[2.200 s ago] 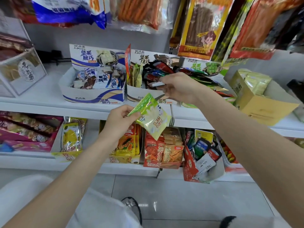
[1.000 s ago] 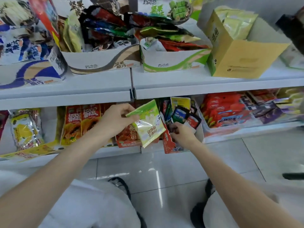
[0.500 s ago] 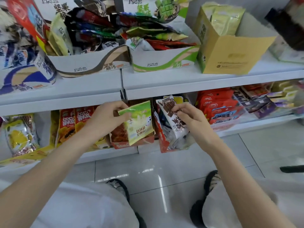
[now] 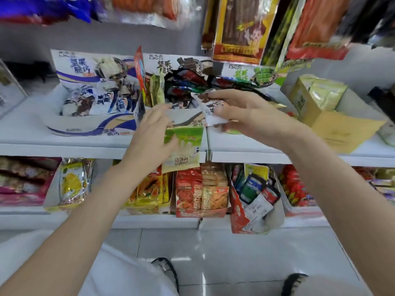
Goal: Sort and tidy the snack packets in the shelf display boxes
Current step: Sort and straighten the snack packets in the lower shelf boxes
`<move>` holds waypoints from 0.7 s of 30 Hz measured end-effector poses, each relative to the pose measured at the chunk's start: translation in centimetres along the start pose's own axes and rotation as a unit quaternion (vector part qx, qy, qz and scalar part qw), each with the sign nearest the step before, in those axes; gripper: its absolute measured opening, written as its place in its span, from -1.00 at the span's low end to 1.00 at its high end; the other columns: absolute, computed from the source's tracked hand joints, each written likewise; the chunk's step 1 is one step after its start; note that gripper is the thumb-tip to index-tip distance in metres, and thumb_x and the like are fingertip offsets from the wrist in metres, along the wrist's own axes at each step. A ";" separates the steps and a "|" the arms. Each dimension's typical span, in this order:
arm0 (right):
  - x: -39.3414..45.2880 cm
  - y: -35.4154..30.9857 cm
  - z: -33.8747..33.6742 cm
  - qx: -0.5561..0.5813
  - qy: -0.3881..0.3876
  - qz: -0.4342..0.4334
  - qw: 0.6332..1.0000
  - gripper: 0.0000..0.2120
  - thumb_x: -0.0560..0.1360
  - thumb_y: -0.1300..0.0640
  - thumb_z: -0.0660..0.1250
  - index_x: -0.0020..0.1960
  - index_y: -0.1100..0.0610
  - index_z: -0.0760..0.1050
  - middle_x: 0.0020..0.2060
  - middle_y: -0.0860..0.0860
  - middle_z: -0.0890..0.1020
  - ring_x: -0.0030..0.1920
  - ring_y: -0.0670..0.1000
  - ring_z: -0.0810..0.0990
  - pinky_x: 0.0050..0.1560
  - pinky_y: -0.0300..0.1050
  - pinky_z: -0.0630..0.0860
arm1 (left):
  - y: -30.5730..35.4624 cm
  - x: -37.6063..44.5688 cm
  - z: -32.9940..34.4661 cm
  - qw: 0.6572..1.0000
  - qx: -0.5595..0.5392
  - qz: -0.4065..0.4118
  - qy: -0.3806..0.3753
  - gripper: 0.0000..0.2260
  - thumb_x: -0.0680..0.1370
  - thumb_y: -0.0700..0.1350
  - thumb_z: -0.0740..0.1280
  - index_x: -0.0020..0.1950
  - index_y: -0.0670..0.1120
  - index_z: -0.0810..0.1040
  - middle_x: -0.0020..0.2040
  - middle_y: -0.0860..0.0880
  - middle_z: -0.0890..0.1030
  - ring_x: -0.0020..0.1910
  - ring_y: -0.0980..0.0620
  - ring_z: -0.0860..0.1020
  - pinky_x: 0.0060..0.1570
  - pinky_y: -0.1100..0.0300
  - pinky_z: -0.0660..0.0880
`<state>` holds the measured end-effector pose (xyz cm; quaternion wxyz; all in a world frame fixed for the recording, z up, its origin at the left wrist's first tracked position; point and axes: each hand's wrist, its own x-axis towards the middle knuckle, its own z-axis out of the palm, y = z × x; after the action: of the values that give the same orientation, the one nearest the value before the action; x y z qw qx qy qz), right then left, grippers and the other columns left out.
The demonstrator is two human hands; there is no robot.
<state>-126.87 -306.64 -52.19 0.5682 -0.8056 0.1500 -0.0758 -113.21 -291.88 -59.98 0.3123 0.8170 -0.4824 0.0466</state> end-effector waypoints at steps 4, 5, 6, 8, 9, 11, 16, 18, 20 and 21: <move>5.4 -1.0 0.5 0.100 -0.010 0.088 0.991 -0.84 0.57 0.10 0.21 -0.01 0.21 0.44 -0.39 0.00 0.49 -0.37 -0.05 0.45 -0.22 -0.18 0.40 | -0.5 0.4 0.3 0.999 0.017 0.009 -0.048 -0.91 0.52 -0.15 0.27 -0.14 -0.10 0.37 0.51 -0.05 0.14 0.51 0.03 0.00 0.47 -0.03 -0.05; 6.7 -0.9 0.6 0.071 -0.008 0.104 0.992 -0.80 0.57 0.07 0.22 0.03 0.22 0.41 -0.39 0.01 0.48 -0.37 -0.05 0.42 -0.24 -0.17 0.38 | -0.7 0.4 0.2 0.999 0.015 0.013 -0.048 -0.90 0.52 -0.15 0.26 -0.16 -0.10 0.36 0.51 -0.04 0.15 0.50 0.03 0.01 0.46 0.00 -0.05; 7.7 -0.8 0.7 0.016 -0.002 0.112 0.994 -0.74 0.56 0.04 0.22 0.09 0.24 0.40 -0.35 0.03 0.46 -0.36 -0.04 0.40 -0.26 -0.16 0.35 | -0.8 0.4 0.0 0.999 0.011 0.017 -0.047 -0.89 0.52 -0.15 0.26 -0.17 -0.10 0.36 0.50 -0.04 0.17 0.50 0.04 0.03 0.45 0.05 -0.04; 9.3 -0.4 0.9 -0.132 0.014 0.100 0.986 -0.60 0.55 -0.02 0.23 0.26 0.23 0.37 -0.23 0.06 0.46 -0.28 -0.01 0.41 -0.23 -0.15 0.34 | -1.1 0.5 -0.3 0.999 0.008 0.024 -0.048 -0.88 0.51 -0.15 0.27 -0.18 -0.11 0.36 0.47 -0.02 0.21 0.47 0.05 0.07 0.41 0.12 0.02; 9.8 -0.2 1.1 -0.197 0.020 0.083 0.977 -0.56 0.54 -0.05 0.23 0.32 0.18 0.34 -0.13 0.07 0.49 -0.21 -0.01 0.44 -0.20 -0.16 0.37 | -1.2 0.5 -0.4 0.998 0.009 0.024 -0.052 -0.88 0.51 -0.15 0.28 -0.19 -0.11 0.36 0.46 0.00 0.22 0.46 0.06 0.08 0.40 0.13 0.05; 10.0 0.5 1.3 -0.299 0.040 0.031 0.953 -0.52 0.51 -0.08 0.26 0.35 0.12 0.31 0.10 0.06 0.53 -0.02 -0.01 0.49 -0.09 -0.19 0.39 | -1.4 0.6 -0.6 0.998 0.006 0.019 -0.060 -0.88 0.50 -0.14 0.29 -0.20 -0.10 0.37 0.44 0.03 0.24 0.43 0.07 0.10 0.38 0.13 0.10; 9.8 2.2 2.9 -0.449 0.108 -0.049 0.886 -0.52 0.50 -0.08 0.28 0.26 0.22 0.33 0.04 0.16 0.58 0.03 0.14 0.55 -0.05 -0.05 0.46 | -2.2 1.0 -1.4 0.998 -0.008 0.007 -0.062 -0.87 0.49 -0.14 0.29 -0.22 -0.13 0.39 0.39 0.06 0.31 0.39 0.07 0.15 0.33 0.13 0.13; 10.8 2.2 3.4 -0.529 0.103 -0.033 0.842 -0.61 0.54 -0.07 0.21 0.21 0.20 0.38 0.04 0.18 0.54 0.02 0.20 0.54 -0.07 -0.01 0.45 | -2.4 1.0 -1.5 0.998 -0.007 0.008 -0.067 -0.87 0.49 -0.15 0.29 -0.22 -0.14 0.39 0.39 0.05 0.31 0.39 0.06 0.16 0.33 0.11 0.14; 12.0 1.8 3.7 -0.577 0.078 0.016 0.813 -0.66 0.56 -0.03 0.16 0.22 0.14 0.43 0.17 0.17 0.44 0.09 0.23 0.51 0.00 -0.01 0.42 | -2.3 0.9 -1.5 0.997 0.000 0.012 -0.072 -0.87 0.49 -0.15 0.30 -0.21 -0.14 0.40 0.39 0.04 0.31 0.40 0.05 0.16 0.33 0.11 0.14; 12.5 1.6 3.6 -0.585 0.060 0.035 0.808 -0.66 0.56 -0.03 0.16 0.24 0.13 0.44 0.21 0.17 0.40 0.12 0.23 0.49 0.03 0.01 0.42 | -2.2 0.9 -1.5 0.997 0.004 0.013 -0.074 -0.87 0.49 -0.15 0.31 -0.21 -0.14 0.40 0.39 0.04 0.31 0.40 0.05 0.15 0.34 0.10 0.13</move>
<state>-114.22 -308.01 -55.59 -0.0185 -0.9734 0.2282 -0.0019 -110.57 -290.94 -59.45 0.2719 0.8130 -0.5148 -0.0079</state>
